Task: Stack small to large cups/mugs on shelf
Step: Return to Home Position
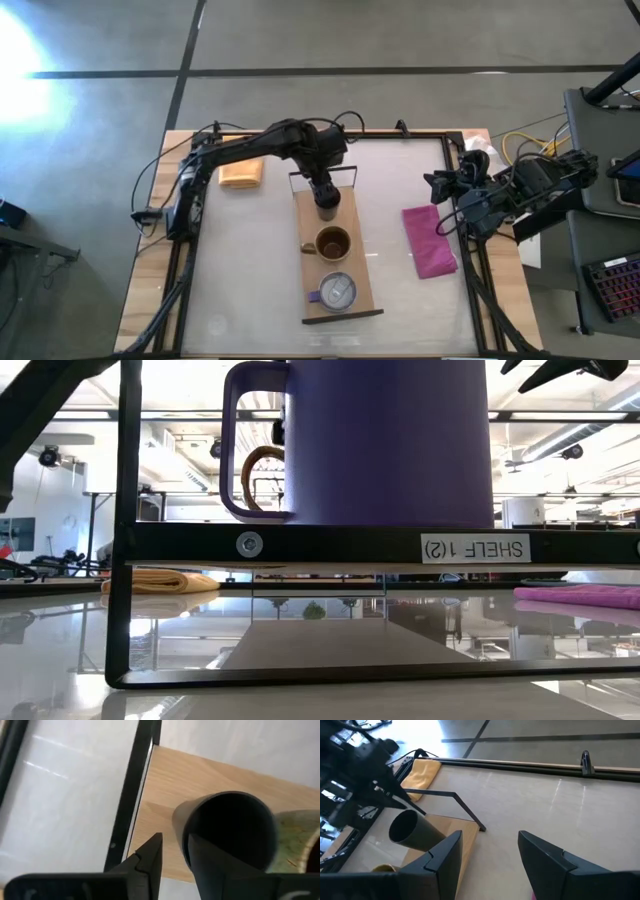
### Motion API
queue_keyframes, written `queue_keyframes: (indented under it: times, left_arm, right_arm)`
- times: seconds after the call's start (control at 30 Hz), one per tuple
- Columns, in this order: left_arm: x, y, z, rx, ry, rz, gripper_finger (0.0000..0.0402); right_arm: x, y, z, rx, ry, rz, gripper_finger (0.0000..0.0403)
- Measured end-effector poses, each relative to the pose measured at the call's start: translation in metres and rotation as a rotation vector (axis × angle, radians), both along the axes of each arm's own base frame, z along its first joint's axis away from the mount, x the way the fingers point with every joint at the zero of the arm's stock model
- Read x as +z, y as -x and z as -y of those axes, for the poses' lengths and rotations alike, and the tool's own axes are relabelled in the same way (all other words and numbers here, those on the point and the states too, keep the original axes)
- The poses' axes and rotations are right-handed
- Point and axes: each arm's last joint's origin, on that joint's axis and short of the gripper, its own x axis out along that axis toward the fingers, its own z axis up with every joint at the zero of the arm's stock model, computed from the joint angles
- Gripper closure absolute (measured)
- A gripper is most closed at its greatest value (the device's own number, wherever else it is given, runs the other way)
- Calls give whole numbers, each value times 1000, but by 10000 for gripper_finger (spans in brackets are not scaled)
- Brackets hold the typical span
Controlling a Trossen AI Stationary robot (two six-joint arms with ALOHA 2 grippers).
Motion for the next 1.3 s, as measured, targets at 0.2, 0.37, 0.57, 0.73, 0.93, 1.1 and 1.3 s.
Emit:
queue_keyframes:
  times: [0.2, 0.37, 0.57, 0.73, 0.93, 1.1, 1.3]
  left_arm:
    - [36, 24, 7, -23, -33, 103, 321]
    - [68, 43, 18, -57, -101, 226, 321]
    - [99, 65, 27, 42, -63, 387, 321]
    - [114, 75, 45, -73, -40, 452, 321]
    - [118, 75, 58, -74, 81, 500, 321]
    - [130, 54, 91, -477, 289, 772, 321]
    - [137, 32, 126, -758, 332, 1108, 321]
  right_arm:
    - [1, 1, 0, 18, -35, 5, 216]
    - [10, -1, -2, 92, -27, 4, 216]
    - [33, -11, -9, 308, -22, 107, 216]
    - [40, -11, -8, 314, 32, 126, 216]
    - [46, -18, -20, 542, 94, 142, 216]
    - [70, -42, -43, 956, 176, 412, 216]
    - [84, -73, -69, 1288, 350, 783, 216]
